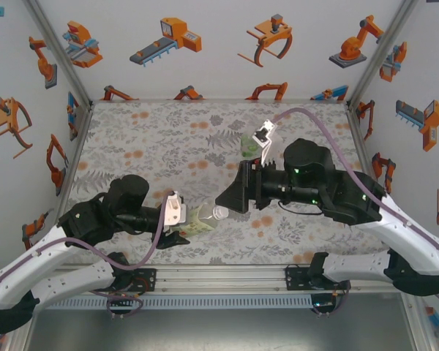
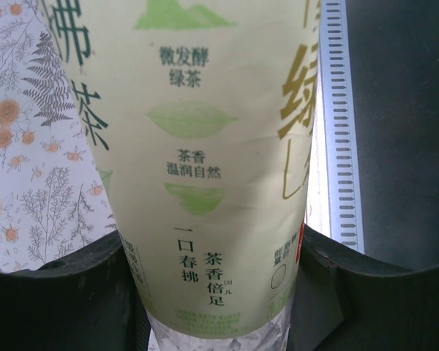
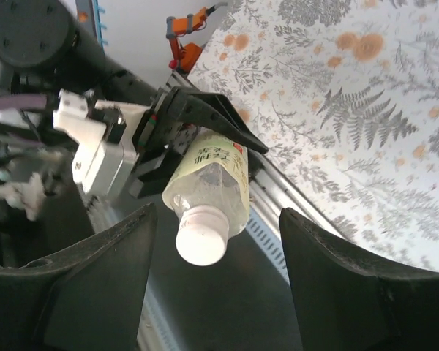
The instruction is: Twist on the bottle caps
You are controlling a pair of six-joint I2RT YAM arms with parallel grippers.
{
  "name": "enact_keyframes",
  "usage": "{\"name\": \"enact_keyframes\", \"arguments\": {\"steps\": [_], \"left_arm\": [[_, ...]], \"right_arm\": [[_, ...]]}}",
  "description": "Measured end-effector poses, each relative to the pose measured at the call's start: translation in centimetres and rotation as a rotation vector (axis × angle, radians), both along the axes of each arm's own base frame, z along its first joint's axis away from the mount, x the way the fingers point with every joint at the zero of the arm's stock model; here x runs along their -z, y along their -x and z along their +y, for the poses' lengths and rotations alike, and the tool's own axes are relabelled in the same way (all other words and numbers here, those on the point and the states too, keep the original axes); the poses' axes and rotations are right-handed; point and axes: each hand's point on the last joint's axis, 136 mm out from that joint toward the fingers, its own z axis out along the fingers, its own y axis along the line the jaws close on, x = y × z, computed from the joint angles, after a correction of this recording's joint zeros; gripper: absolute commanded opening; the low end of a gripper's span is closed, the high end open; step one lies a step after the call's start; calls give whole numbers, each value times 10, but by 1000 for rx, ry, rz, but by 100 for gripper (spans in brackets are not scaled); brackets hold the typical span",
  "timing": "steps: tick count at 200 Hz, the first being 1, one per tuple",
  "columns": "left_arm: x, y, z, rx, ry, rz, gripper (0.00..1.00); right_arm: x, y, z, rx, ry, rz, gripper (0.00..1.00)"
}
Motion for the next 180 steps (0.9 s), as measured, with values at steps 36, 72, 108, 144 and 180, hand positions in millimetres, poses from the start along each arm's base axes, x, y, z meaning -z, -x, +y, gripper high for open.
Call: {"name": "enact_keyframes", "arguments": {"steps": [36, 72, 108, 144, 180], "left_arm": [[-1, 3, -1, 16, 6, 9, 0], [-2, 6, -1, 29, 10, 16, 0], [-1, 7, -2, 38, 10, 22, 0], [1, 7, -3, 40, 1, 30, 0], [2, 7, -4, 40, 0, 31, 0]], "right_arm": [[-13, 24, 1, -241, 27, -291, 62], [-22, 57, -4, -518, 19, -632, 59], [-19, 71, -2, -669, 26, -849, 59], [-5, 72, 11, -757, 52, -915, 57], [-1, 73, 12, -782, 59, -938, 45]]}}
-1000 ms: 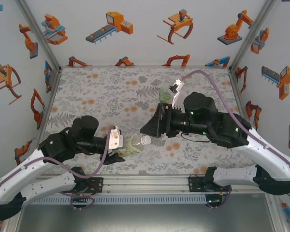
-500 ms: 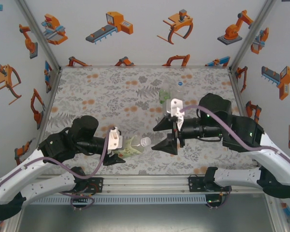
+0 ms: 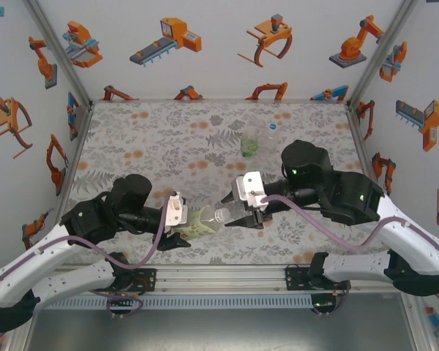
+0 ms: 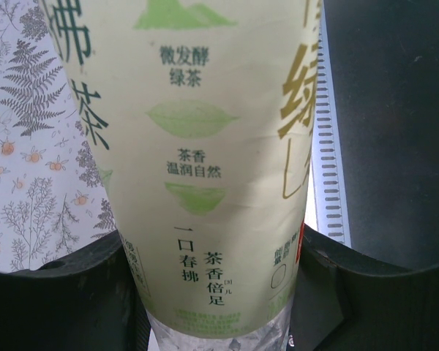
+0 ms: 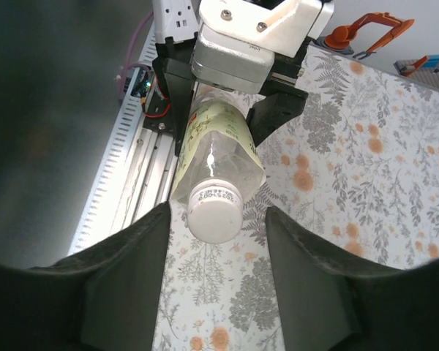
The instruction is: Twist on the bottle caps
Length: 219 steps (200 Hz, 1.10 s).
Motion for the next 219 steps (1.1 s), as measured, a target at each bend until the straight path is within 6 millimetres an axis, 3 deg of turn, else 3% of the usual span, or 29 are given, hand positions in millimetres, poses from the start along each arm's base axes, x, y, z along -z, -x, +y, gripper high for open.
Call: {"name": "enact_keyframes", "arguments": {"steps": [65, 142, 177, 219], "left_arm": [[0, 0, 0, 0, 0, 0, 0], [-2, 1, 5, -11, 3, -8, 0], [0, -2, 9, -39, -7, -18, 0], [3, -10, 12, -92, -26, -32, 0]], "right_arm": [[4, 0, 1, -4, 10, -6, 42], [7, -2, 3, 32, 7, 68, 15], [8, -18, 7, 199, -16, 299, 7], [19, -50, 7, 538, -31, 770, 9]]}}
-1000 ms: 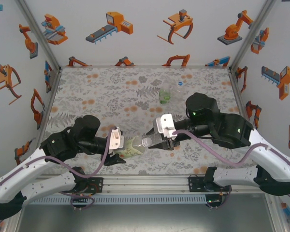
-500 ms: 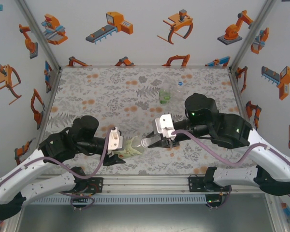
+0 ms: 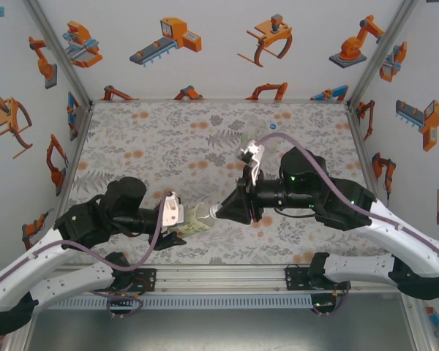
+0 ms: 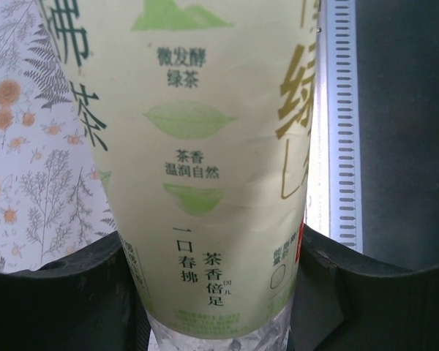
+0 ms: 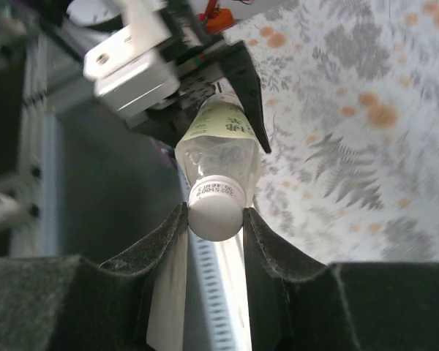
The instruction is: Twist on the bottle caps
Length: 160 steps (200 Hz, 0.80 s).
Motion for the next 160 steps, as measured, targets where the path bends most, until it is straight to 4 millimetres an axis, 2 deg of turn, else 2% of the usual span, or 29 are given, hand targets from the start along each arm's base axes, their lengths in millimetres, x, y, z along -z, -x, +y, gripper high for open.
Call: {"name": "enact_keyframes", "arguments": {"steps": [46, 76, 104, 126, 145, 160], "left_arm": [[9, -6, 2, -34, -38, -5, 0], [13, -7, 3, -38, -55, 1, 0], [13, -7, 3, -39, -56, 2, 0], [11, -8, 1, -38, -49, -2, 0], [3, -9, -5, -25, -9, -17, 0], [-1, -8, -7, -17, 10, -23, 0]], "right_arm": [[30, -20, -11, 340, 6, 544, 8], [41, -22, -15, 450, -11, 737, 13], [43, -23, -16, 483, -19, 784, 33], [40, -25, -18, 489, -17, 761, 43], [26, -28, -16, 469, -16, 694, 54], [9, -31, -13, 441, -20, 612, 55]]}}
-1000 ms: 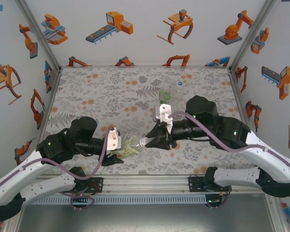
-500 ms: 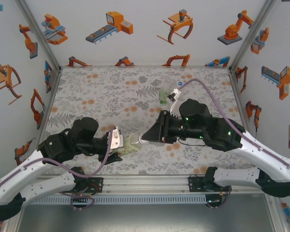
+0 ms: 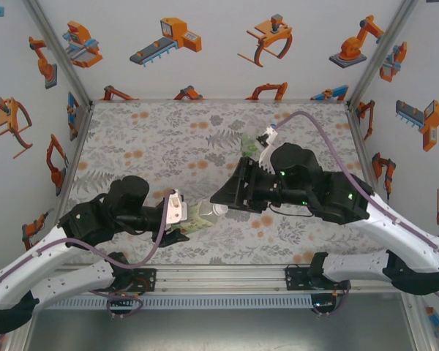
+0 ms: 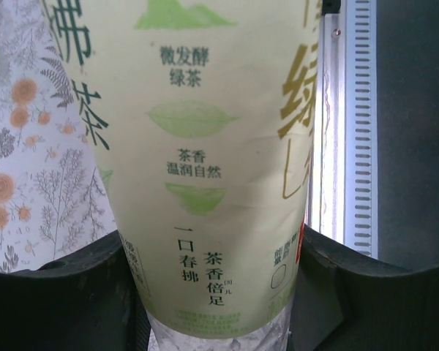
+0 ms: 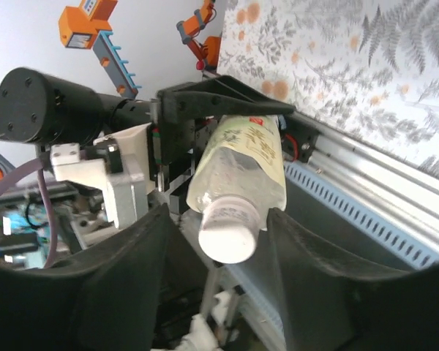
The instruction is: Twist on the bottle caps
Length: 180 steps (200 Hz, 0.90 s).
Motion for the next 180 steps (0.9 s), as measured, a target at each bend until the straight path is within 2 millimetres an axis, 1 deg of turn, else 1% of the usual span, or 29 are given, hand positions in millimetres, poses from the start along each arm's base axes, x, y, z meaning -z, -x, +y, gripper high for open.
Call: {"name": "enact_keyframes", "arguments": {"steps": [9, 19, 38, 56, 77, 96, 114, 141, 161, 180], "left_arm": [[-2, 0, -1, 4, 7, -2, 0], [-3, 1, -2, 8, 14, -3, 0], [-4, 3, -2, 21, 20, -1, 0], [-5, 6, -3, 42, 25, 7, 0], [-6, 12, -4, 68, 34, 21, 0], [-7, 15, -5, 86, 40, 30, 0], [-7, 18, -5, 101, 44, 39, 0], [-6, 21, -5, 115, 40, 54, 0], [-5, 22, -5, 121, 36, 62, 0], [-4, 23, -5, 124, 33, 67, 0]], "right_arm": [[-11, -1, -1, -17, 0, -59, 55], [-18, -1, -3, -38, 9, -124, 59], [-22, -1, -9, -83, 48, -247, 59], [-26, 2, -9, -161, 81, -385, 59], [-32, 15, -6, -314, 97, -582, 59], [-39, 34, -3, -488, 76, -794, 59], [-38, 55, -4, -651, 63, -978, 59], [-37, 75, -3, -833, 36, -1195, 59], [-31, 82, 1, -924, 30, -1281, 57], [-24, 83, 8, -974, 34, -1318, 54]]}}
